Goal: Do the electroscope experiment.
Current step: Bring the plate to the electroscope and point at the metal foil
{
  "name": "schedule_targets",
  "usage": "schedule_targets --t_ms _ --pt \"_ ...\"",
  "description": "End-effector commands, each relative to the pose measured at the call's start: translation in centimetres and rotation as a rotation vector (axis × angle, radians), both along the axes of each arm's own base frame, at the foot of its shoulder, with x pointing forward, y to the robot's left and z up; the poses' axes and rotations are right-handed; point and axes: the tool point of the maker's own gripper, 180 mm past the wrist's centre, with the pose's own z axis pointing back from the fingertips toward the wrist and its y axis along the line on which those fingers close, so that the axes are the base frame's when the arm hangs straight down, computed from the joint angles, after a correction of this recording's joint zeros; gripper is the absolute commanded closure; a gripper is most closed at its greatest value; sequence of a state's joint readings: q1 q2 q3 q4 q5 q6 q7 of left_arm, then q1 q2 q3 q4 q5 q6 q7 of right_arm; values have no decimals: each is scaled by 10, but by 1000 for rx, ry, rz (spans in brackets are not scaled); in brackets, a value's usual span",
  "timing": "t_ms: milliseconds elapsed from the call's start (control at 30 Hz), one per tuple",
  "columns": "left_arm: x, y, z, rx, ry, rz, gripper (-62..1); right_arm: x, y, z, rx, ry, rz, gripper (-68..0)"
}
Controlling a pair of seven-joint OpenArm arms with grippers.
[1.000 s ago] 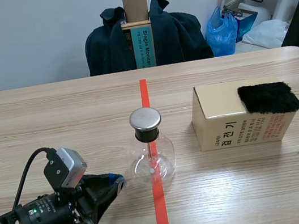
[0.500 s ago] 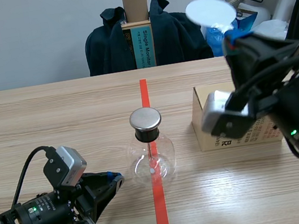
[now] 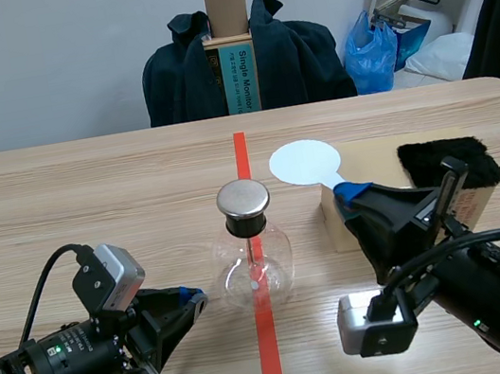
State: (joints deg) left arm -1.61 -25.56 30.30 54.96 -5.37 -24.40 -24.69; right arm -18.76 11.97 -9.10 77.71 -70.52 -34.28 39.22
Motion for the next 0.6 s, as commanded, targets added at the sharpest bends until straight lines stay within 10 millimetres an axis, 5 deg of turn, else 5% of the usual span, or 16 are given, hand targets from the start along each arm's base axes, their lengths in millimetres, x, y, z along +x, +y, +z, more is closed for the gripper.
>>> schedule_targets --t_ms 0,567 --pt "7 -3 12 -31 -30 6 -27 5 -4 13 -6 -47 5 -8" --pt "5 -2 10 -31 -24 6 -27 -19 21 11 -18 -49 199 -8"
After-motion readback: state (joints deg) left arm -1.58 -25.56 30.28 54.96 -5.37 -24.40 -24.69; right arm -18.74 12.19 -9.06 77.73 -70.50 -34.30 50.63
